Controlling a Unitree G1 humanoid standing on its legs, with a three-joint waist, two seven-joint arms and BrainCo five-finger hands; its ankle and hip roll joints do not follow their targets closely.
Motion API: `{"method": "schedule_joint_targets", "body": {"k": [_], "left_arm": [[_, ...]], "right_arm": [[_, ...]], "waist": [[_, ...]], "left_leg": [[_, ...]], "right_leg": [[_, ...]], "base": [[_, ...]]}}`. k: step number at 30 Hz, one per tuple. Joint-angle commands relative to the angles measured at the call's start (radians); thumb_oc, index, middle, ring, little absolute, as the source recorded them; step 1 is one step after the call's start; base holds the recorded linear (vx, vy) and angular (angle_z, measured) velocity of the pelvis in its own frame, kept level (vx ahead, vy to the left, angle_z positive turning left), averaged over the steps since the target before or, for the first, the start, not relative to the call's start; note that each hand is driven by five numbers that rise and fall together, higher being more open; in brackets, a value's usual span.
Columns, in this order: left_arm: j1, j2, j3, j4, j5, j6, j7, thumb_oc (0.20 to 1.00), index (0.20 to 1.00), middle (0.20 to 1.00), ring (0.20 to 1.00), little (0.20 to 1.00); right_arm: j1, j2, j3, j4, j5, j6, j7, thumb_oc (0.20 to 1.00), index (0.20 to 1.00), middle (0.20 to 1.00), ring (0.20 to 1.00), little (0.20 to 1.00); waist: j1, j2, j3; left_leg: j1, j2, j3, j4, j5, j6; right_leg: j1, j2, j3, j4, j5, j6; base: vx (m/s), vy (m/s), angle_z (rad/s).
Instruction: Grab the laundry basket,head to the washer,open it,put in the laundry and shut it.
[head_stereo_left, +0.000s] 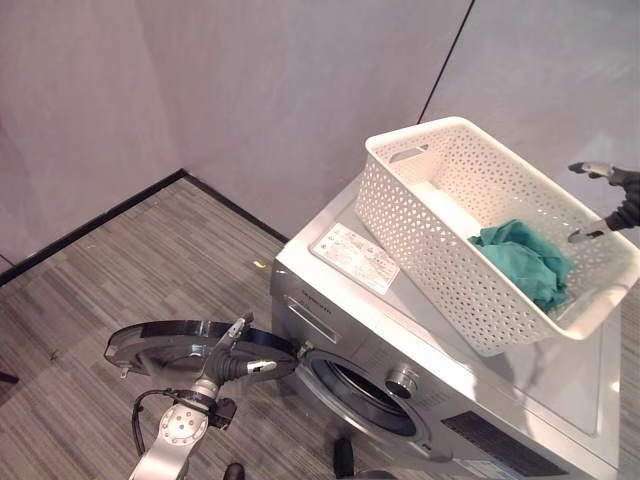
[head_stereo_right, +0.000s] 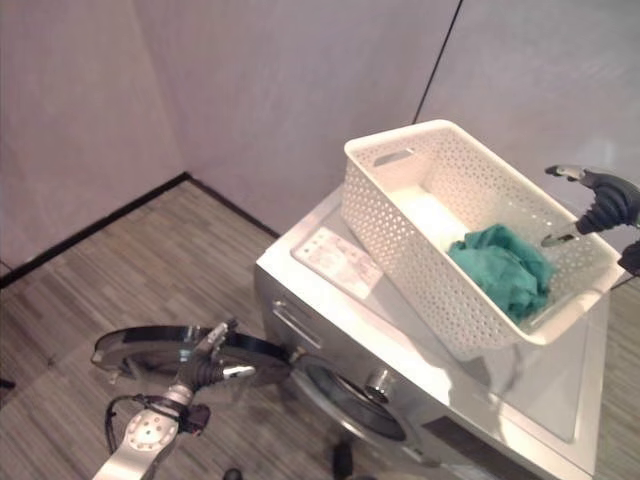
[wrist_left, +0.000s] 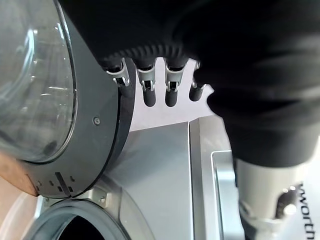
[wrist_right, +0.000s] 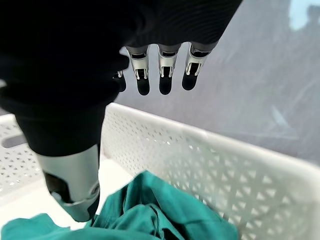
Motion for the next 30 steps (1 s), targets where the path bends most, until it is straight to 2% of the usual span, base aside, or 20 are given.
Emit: {"method": "schedule_joint_targets", "body": {"k": [1,3,12,21,24,30], "left_arm": [[-0.042,0.047,-0.018,-0.017,-0.014,-0.044,-0.008,1.000,1.000,1.000,1.000,1.000],[-0.054,0.049,-0.034,-0.024,-0.020,-0.042,-0.008,1.000,1.000,1.000,1.000,1.000],[-0.086,0.036,-0.051,-0.021,-0.027,-0.042,0.001,1.000,1.000,1.000,1.000,1.000],[-0.063,0.030,-0.044,-0.036,-0.022,-0.042,-0.016,1.000,1.000,1.000,1.000,1.000],[-0.067,0.039,-0.053,-0.041,-0.023,-0.040,-0.020,1.000,1.000,1.000,1.000,1.000],[-0.045,0.034,-0.046,-0.047,-0.024,-0.038,-0.024,1.000,1.000,1.000,1.000,1.000]], "right_arm": [[-0.188,-0.037,0.039,0.048,-0.007,0.007,-0.001,1.000,1.000,1.000,1.000,1.000],[-0.233,-0.023,0.106,0.061,0.000,0.011,0.017,1.000,1.000,1.000,1.000,1.000],[-0.330,0.002,0.216,0.015,0.013,0.006,0.019,1.000,1.000,1.000,1.000,1.000],[-0.239,-0.054,0.141,-0.049,0.043,0.005,0.050,1.000,1.000,1.000,1.000,1.000],[-0.245,-0.040,0.170,-0.047,0.039,0.012,0.073,1.000,1.000,1.000,1.000,1.000],[-0.263,-0.017,0.234,-0.035,0.015,0.022,0.095,1.000,1.000,1.000,1.000,1.000]], "waist": [[0.028,-0.024,0.018],[0.033,-0.025,0.032],[0.031,-0.034,0.054],[0.017,-0.047,0.046],[0.029,-0.051,0.048],[0.033,-0.035,0.058]], "left_leg": [[0.015,0.006,0.017,0.004,-0.011,0.051],[-0.002,0.015,0.010,0.004,-0.002,0.045],[-0.023,0.030,0.014,0.004,0.008,0.037],[-0.005,0.041,0.029,0.004,-0.003,0.036],[0.001,0.041,0.033,0.004,-0.006,0.037],[-0.006,0.037,0.027,0.004,-0.001,0.036]], "right_leg": [[-0.004,-0.051,0.015,0.020,-0.019,0.052],[-0.014,-0.047,0.011,0.024,-0.026,0.046],[-0.032,-0.029,0.016,0.021,-0.033,0.039],[-0.024,-0.018,0.028,0.014,-0.035,0.040],[-0.021,-0.019,0.032,0.014,-0.038,0.039],[-0.021,-0.025,0.020,0.014,-0.043,0.039]], "base": [[0.01,-0.069,0.03],[0.00,-0.073,0.05],[0.00,-0.025,0.04],[0.00,-0.002,-0.02],[0.01,0.008,-0.05],[0.00,0.000,0.00]]}}
